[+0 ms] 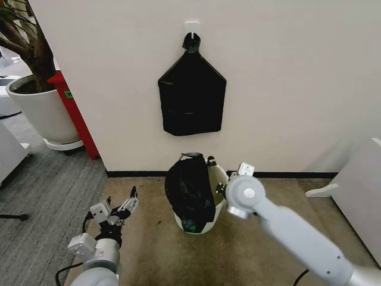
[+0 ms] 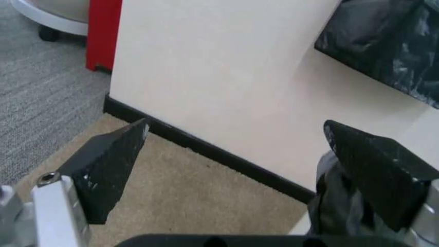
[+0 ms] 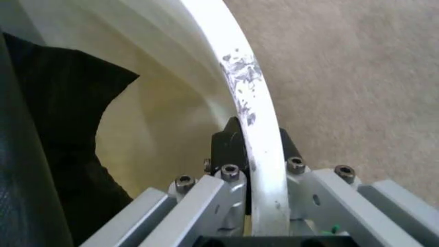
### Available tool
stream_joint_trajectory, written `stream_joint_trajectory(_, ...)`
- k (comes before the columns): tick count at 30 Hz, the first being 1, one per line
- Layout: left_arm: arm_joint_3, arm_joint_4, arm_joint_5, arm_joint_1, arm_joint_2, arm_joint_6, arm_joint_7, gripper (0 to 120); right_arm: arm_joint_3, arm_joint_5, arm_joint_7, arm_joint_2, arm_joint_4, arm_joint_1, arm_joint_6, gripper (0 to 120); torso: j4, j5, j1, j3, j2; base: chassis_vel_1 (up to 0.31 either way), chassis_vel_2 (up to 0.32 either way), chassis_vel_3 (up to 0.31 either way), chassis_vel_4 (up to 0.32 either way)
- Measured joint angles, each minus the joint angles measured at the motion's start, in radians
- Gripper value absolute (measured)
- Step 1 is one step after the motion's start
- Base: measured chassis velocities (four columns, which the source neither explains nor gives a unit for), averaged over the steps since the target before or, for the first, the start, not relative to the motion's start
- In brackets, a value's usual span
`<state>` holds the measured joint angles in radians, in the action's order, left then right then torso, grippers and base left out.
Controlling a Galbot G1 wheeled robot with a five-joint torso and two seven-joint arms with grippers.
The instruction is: Place the garbage bag over the trash bin.
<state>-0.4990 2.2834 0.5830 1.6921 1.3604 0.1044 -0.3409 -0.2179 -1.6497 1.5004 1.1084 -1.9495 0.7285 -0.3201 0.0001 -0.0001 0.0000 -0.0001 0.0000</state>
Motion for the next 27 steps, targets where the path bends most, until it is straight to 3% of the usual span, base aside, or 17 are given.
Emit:
stream_joint_trajectory(19, 0.003, -0.013, -0.015, -0.009, -0.004, -0.004, 0.003, 100, 0.031, 0.139, -0.1, 0.065, 0.051, 0.169, 0.005, 3, -0.0002, -0.0001, 0.0, 0.0, 0.0, 0.0, 0.0, 0.0, 0.0)
stream_joint_trajectory(27, 0.005, -0.008, -0.016, -0.015, -0.009, -0.001, 0.005, 100, 0.025, 0.155, -0.108, 0.047, 0.008, 0.176, 0.001, 34, 0.0, 0.0001, 0.0, 0.0, 0.0, 0.0, 0.0, 0.0, 0.0)
